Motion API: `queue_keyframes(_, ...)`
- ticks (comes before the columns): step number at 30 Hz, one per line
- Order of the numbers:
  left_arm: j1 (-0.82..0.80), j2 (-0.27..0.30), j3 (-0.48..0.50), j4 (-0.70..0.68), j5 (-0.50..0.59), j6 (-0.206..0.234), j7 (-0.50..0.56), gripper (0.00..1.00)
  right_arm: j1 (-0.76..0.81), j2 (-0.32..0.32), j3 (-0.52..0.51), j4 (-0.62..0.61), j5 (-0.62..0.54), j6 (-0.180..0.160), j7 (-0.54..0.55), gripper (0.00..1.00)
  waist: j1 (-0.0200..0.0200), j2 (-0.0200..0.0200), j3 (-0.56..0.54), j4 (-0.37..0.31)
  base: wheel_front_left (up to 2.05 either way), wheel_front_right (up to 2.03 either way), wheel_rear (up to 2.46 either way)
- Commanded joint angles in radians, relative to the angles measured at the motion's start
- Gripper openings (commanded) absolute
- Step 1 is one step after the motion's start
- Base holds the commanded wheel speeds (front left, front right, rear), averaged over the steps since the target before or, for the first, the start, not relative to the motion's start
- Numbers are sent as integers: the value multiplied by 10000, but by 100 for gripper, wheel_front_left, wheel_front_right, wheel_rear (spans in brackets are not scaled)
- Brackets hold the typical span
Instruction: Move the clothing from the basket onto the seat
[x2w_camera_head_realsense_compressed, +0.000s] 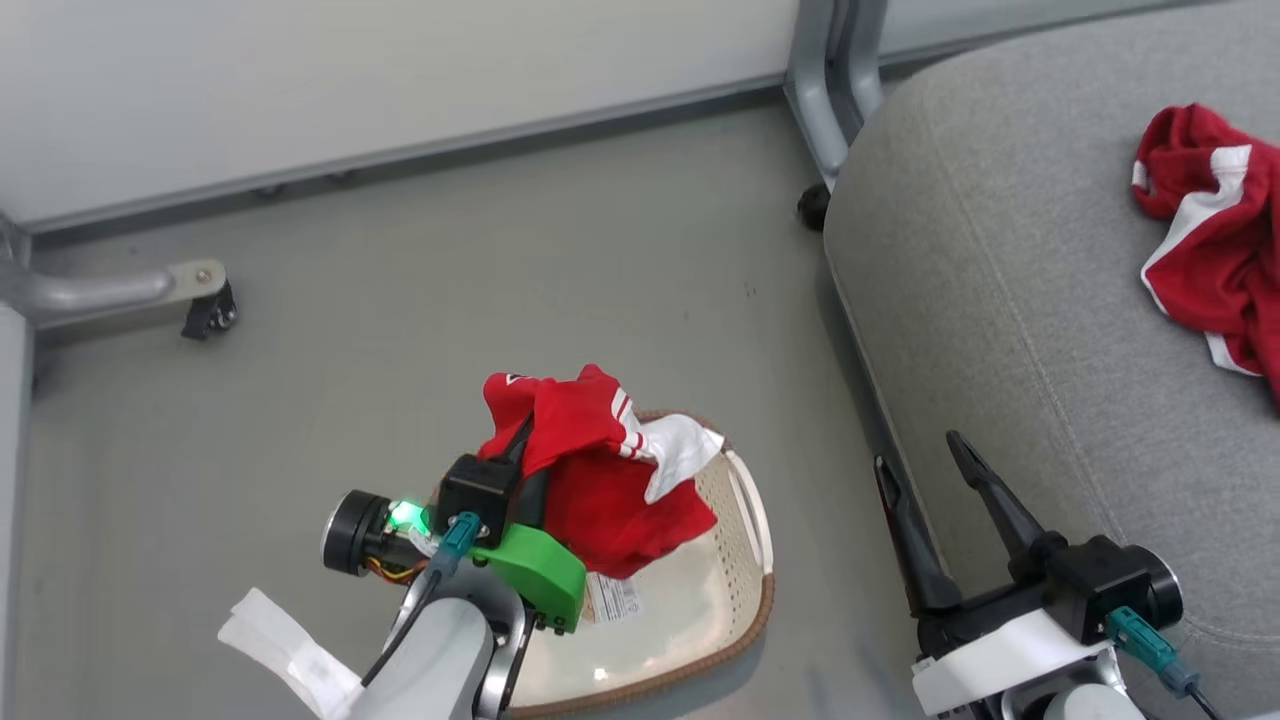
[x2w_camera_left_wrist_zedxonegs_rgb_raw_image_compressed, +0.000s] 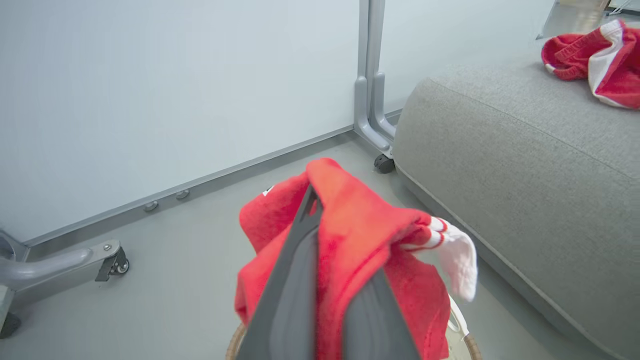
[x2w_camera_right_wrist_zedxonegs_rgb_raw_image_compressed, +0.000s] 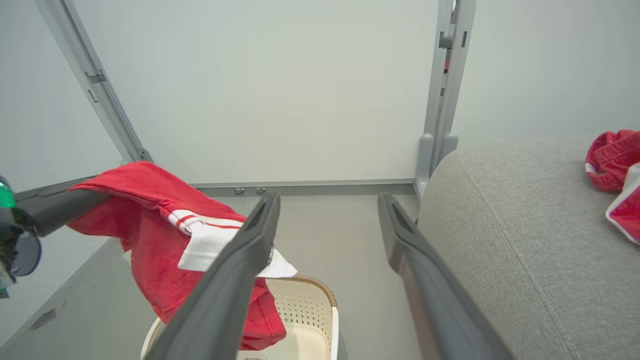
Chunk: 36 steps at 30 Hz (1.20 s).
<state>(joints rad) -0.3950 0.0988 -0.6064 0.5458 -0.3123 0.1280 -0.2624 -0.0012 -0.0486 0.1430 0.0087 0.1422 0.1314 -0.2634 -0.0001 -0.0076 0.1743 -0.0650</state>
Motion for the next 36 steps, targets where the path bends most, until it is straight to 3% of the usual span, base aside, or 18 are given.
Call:
queue_keyframes(1, 261, 65, 126, -299, -76, 1, -33, 0, 232, -34, 22, 19, 90, -14, -19, 100, 1, 76, -1667, 18, 0, 0, 0)
queue_keyframes(13, 673, 134, 445, -2628, 14, 70, -32, 0, 641, -33, 264, 85, 267, -14, -19, 100, 1, 76, -2250, -130, 0, 0, 0)
queue_keyframes(25, 409, 44, -72, -3215, 115, -56, 427, 0, 185, -52, 1041, 175, -72, -14, -19, 100, 1, 76, -2073, -12, 0, 0, 0)
queue_keyframes(36, 37, -237, -1071, -3211, 254, -498, 663, 0, -937, -568, 2425, 140, -266, -14, -19, 100, 1, 76, -1965, 136, 0, 0, 0)
